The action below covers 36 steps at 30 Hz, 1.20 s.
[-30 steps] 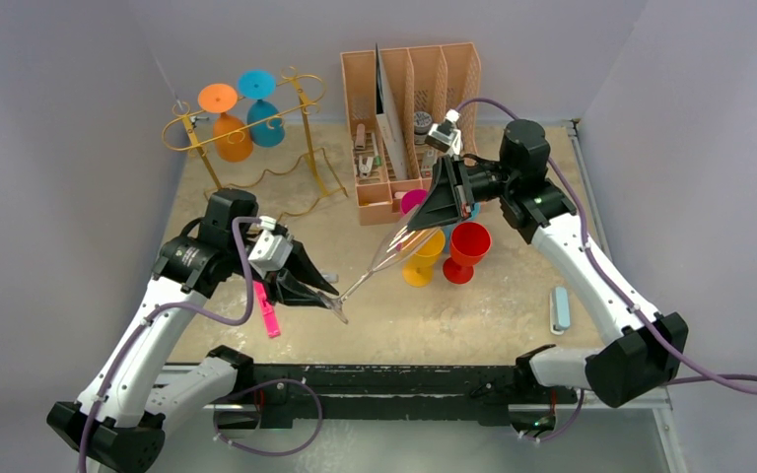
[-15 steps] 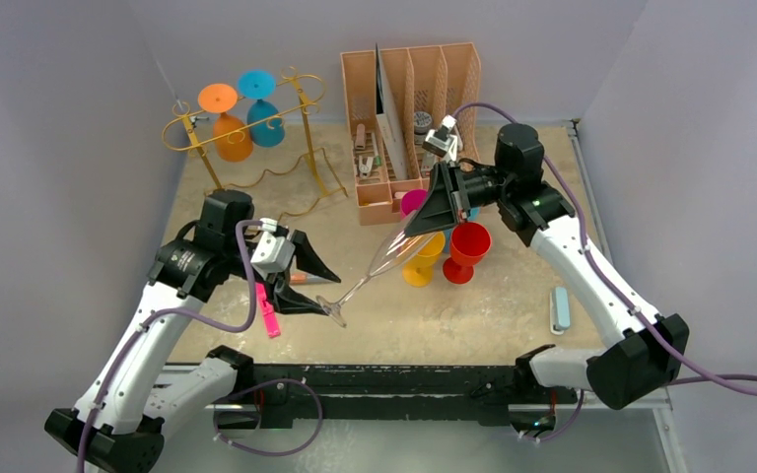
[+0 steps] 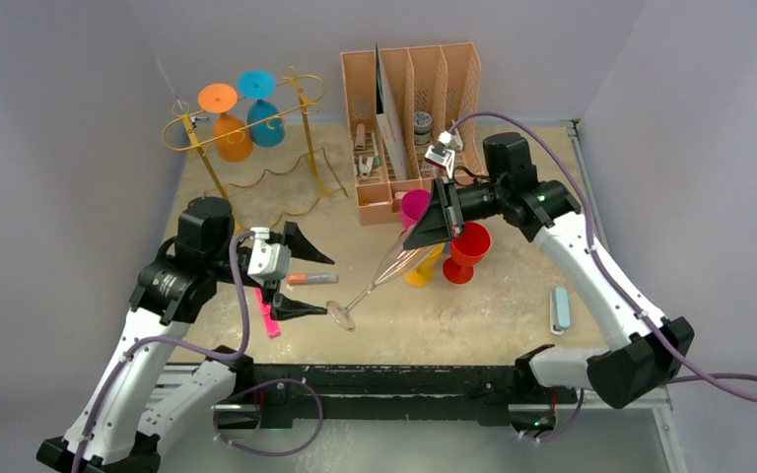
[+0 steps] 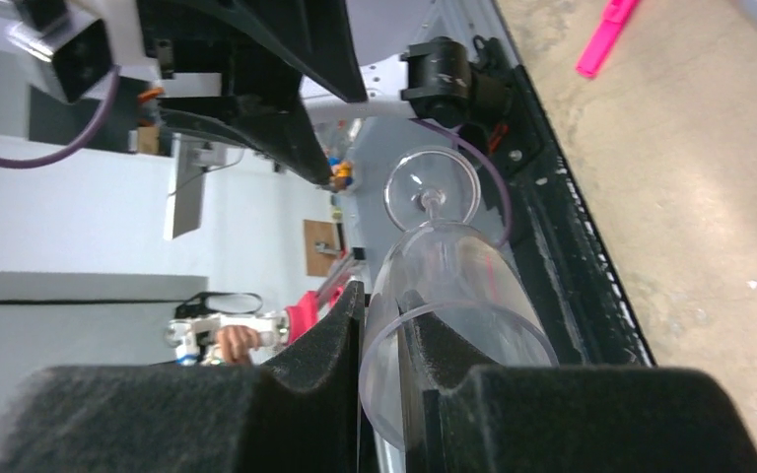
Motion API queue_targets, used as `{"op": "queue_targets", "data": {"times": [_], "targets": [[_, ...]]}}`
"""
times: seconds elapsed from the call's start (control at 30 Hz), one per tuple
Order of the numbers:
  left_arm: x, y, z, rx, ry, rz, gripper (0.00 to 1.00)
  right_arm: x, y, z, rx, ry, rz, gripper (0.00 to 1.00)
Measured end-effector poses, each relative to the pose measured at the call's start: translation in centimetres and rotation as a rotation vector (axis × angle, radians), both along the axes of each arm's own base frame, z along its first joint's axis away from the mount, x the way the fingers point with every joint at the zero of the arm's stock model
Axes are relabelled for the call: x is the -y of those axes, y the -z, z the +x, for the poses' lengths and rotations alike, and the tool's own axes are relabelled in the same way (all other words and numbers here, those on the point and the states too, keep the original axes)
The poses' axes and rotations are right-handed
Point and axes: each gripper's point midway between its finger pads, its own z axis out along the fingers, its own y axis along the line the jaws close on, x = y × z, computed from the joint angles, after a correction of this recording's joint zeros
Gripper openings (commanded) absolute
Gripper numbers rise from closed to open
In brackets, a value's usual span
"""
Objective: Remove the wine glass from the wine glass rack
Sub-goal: Place the wine glass at the center of the board.
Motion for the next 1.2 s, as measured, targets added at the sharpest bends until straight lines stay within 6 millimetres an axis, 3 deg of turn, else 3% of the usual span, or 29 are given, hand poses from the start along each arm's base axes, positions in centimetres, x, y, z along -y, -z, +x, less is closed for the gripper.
{"op": "queue_targets", "data": {"times": [0.17, 0.5, 0.7, 0.93, 1.2], "targets": [[-0.3, 0.0, 1.9, 0.012, -0.137, 0.011, 0.83, -0.4, 1.7, -0.7, 0.097, 0.018, -0.14, 0.0], [-1.0, 0.3, 6.8, -0.103, -0.459, -0.006, 0.86, -0.2, 8.0, -0.6, 0.293, 0.033, -0.475, 0.0], [-2.1, 0.1, 9.2, -0.159, -0.648, -0.027, 0.88, 0.4, 9.2, 0.2, 0.441, 0.056, -0.56, 0.0], [-2.9, 0.4, 10.5, -0.216, -0.752, -0.014, 0.91, 1.3, 9.8, -0.4, 0.591, 0.038, -0.611, 0.0], [-2.7, 0.0, 10.1, -0.236, -0.736, -0.027, 0.91, 3.3, 12.3, -0.1, 0.624, 0.062, -0.719, 0.0]]}}
